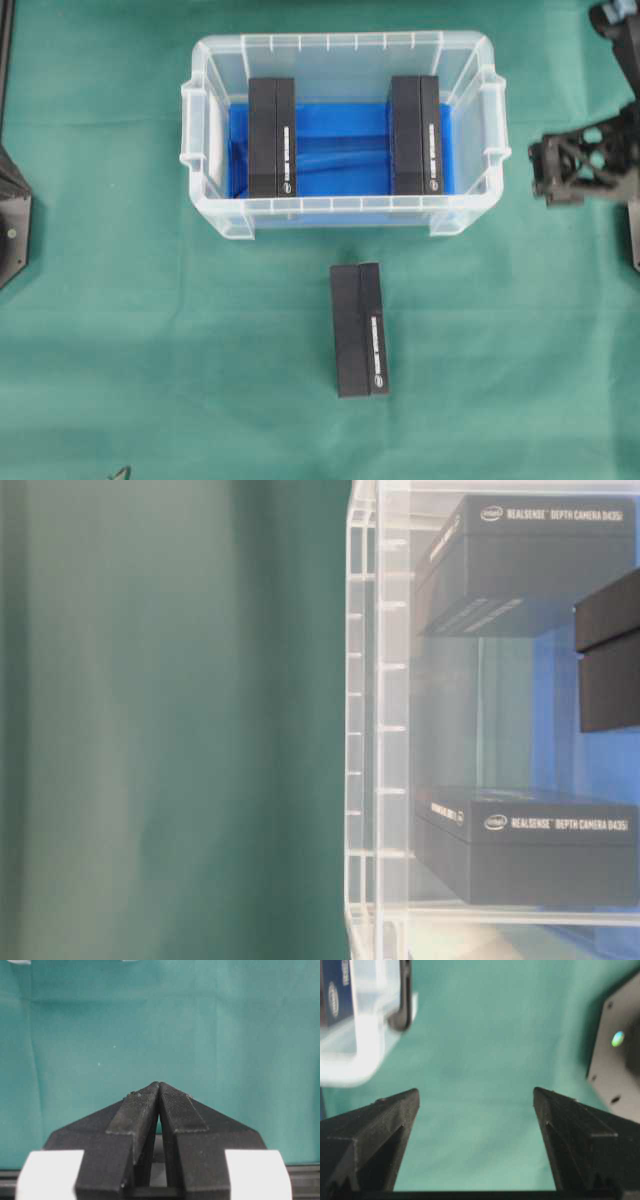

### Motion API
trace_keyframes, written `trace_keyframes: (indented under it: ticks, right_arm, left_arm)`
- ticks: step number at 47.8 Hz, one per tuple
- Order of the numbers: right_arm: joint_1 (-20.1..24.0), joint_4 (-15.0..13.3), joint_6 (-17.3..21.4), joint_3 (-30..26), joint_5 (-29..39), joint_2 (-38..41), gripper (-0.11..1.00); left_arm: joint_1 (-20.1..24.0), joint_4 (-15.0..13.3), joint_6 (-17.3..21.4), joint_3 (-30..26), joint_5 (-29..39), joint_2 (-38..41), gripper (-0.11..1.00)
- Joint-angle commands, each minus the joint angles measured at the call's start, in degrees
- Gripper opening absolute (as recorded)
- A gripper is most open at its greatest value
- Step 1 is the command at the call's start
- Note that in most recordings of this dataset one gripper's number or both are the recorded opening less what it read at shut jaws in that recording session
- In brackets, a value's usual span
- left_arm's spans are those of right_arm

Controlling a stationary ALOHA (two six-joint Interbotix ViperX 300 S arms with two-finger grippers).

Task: Take the box out of the case with the right arm.
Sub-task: 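Withdraw the right gripper to the right side of the bin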

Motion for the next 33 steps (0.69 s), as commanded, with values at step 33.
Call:
trace_keyframes:
  ticks: [33]
  right_arm:
    - [-15.03,0.0,-13.71,0.09,-3.52,-0.79,0.89]
  left_arm:
    - [-0.18,0.09,0.09,-1.23,-0.18,0.18,0.0]
